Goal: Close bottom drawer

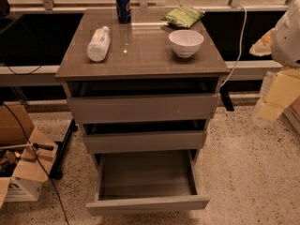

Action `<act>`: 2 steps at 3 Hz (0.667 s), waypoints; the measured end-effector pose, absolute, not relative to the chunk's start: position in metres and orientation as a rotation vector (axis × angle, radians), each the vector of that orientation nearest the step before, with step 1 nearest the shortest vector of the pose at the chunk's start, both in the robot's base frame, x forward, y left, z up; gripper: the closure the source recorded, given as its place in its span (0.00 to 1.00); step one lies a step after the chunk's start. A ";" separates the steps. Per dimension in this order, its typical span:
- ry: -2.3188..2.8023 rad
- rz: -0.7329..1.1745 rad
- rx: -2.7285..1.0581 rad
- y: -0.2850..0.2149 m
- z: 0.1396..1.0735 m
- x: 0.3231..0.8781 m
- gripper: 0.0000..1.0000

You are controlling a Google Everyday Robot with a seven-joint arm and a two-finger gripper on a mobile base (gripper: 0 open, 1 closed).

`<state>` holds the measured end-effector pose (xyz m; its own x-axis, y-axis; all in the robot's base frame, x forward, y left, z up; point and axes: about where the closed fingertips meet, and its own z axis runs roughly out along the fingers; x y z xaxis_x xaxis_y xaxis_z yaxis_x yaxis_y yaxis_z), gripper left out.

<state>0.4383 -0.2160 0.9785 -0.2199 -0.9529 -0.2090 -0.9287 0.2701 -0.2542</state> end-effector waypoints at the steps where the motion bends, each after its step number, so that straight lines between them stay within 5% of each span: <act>1: 2.227 -0.070 -1.717 -0.220 0.966 0.439 0.38; 2: 2.205 -0.011 -1.705 -0.230 0.943 0.442 0.61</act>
Offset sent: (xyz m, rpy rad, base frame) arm 0.0103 -0.0272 -0.0670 0.1333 0.0315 0.0285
